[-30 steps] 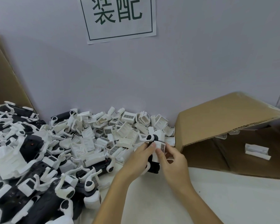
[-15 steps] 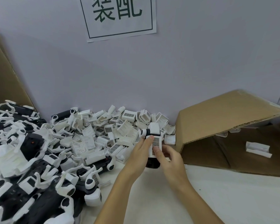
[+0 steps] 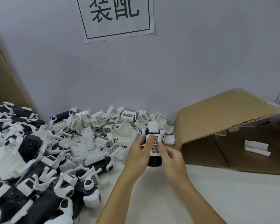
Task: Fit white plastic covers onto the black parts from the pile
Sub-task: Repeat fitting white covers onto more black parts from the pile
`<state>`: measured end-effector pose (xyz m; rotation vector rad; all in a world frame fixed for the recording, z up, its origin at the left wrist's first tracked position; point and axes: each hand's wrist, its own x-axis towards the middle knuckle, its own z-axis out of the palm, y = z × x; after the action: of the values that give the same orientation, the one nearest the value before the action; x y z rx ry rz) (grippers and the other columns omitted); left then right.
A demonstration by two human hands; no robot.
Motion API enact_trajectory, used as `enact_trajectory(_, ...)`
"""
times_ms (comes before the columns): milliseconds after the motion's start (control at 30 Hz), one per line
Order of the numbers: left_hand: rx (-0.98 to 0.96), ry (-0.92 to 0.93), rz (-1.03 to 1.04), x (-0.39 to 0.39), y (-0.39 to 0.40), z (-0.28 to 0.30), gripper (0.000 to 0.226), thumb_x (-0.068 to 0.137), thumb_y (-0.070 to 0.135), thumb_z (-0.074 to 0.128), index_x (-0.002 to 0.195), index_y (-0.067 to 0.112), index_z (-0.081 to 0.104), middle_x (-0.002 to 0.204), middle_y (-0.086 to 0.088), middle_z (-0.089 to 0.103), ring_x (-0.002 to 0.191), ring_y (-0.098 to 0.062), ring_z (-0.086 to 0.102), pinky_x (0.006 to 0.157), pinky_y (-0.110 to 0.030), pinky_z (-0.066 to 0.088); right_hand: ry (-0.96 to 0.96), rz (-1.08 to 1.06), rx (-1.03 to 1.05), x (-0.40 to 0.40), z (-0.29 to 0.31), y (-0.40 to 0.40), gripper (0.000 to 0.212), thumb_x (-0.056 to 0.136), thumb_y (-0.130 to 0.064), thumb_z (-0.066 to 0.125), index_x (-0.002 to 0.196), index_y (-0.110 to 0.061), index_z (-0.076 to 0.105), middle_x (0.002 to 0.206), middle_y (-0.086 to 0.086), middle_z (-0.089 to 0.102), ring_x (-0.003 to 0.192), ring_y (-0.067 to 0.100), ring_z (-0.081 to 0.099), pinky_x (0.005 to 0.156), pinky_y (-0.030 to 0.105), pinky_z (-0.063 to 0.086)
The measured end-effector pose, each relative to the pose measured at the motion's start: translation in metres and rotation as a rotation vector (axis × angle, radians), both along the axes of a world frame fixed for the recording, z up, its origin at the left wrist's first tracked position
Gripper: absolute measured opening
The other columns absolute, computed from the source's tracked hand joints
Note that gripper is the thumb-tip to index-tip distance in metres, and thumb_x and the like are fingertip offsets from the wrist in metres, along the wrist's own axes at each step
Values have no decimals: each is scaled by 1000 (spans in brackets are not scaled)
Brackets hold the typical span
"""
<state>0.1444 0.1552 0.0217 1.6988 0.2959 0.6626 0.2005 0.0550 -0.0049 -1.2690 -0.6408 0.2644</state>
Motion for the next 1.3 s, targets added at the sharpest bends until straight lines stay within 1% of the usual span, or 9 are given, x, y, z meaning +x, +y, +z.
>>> enact_trajectory(100, -17, 10, 40, 1, 2, -3, 48, 88, 61, 49, 97, 21, 73, 90, 1, 76, 88, -10, 71, 77, -22, 54, -134, -147, -81, -2, -4, 2, 33, 96, -44, 54, 75, -25, 71, 64, -14, 66, 64, 2, 58, 61, 16, 42)
enact_trajectory(200, -86, 37, 72, 4, 2, -6, 36, 97, 52, 51, 108, 24, 70, 99, 5, 77, 96, -9, 71, 80, -24, 53, -236, -293, -167, -2, -6, 6, 10, 98, -31, 60, 105, -32, 68, 89, -20, 70, 91, 1, 66, 76, 11, 49)
enact_trajectory(333, -211, 61, 31, 6, 3, -8, 28, 101, 43, 51, 115, 24, 66, 102, 4, 77, 95, -10, 73, 71, -19, 54, -456, -292, -273, -7, -5, 7, 34, 96, -36, 60, 129, -25, 61, 112, -15, 65, 107, 3, 61, 92, 24, 51)
enact_trajectory(500, -270, 92, 18, 7, 3, -10, 43, 109, 38, 31, 110, 22, 71, 93, 1, 78, 77, -5, 73, 59, -16, 53, -421, -362, -288, -7, -1, 5, 21, 88, -43, 66, 102, -28, 65, 83, -15, 66, 79, 5, 64, 68, 26, 54)
enact_trajectory(633, -276, 74, 126, 7, 5, -12, 39, 108, 25, 31, 113, 23, 70, 108, -2, 76, 104, -17, 70, 94, -39, 54, -363, -452, -201, -8, 1, 3, 23, 86, -45, 57, 91, -24, 66, 69, -12, 67, 65, 8, 64, 59, 24, 53)
enact_trajectory(733, -326, 60, 160, 5, 8, -11, 37, 108, 23, 33, 113, 20, 70, 110, -6, 75, 106, -21, 69, 97, -41, 53, -330, -427, -255, -4, -2, 3, 26, 89, -42, 58, 97, -20, 69, 72, -9, 69, 67, 8, 64, 65, 32, 56)
enact_trajectory(933, -210, 98, 105, 8, 5, -12, 36, 108, 20, 33, 111, 16, 68, 95, -6, 74, 58, -2, 62, 45, -25, 46, -376, -367, -313, -6, -6, 3, 17, 92, -43, 61, 97, -28, 68, 72, -13, 69, 69, 2, 64, 61, 21, 52)
enact_trajectory(1067, -176, 83, 49, 7, 1, -8, 37, 107, 20, 34, 101, 25, 70, 92, 6, 77, 86, -6, 71, 63, -14, 49, -390, -374, -333, -4, -5, 2, 27, 94, -46, 56, 105, -25, 69, 75, -12, 70, 72, 4, 65, 66, 30, 55)
enact_trajectory(1300, -204, 8, -9, 4, -5, -2, 27, 106, 19, 43, 104, 20, 70, 94, 1, 75, 85, -8, 71, 66, -18, 53, -532, -428, -442, -4, -6, 4, 38, 94, -54, 50, 112, -24, 63, 80, -10, 68, 75, 10, 63, 70, 33, 53)
